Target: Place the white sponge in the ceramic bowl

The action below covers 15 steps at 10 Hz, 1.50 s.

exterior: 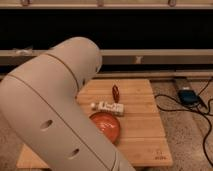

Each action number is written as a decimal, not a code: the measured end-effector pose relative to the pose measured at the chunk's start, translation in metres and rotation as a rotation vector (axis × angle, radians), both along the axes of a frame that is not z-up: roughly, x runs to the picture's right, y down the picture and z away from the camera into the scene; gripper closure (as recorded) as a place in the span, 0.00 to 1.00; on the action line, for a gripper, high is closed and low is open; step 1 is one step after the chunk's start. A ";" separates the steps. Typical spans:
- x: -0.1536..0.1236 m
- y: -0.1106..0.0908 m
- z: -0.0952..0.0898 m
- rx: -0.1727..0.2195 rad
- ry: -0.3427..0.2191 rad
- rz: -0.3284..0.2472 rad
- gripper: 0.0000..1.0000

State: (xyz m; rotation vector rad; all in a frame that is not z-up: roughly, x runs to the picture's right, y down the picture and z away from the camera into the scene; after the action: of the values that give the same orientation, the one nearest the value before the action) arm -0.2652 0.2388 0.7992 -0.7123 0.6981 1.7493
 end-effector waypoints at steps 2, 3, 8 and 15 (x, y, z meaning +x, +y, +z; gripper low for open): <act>-0.005 0.003 0.004 -0.014 0.015 -0.028 0.35; -0.006 0.005 0.006 -0.020 0.021 -0.041 0.36; -0.001 0.000 -0.005 -0.016 0.034 -0.047 0.81; 0.090 -0.051 -0.068 0.068 0.084 0.092 1.00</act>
State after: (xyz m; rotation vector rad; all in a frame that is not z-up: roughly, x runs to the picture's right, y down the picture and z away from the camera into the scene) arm -0.1754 0.1882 0.7316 -0.6363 0.6686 1.8870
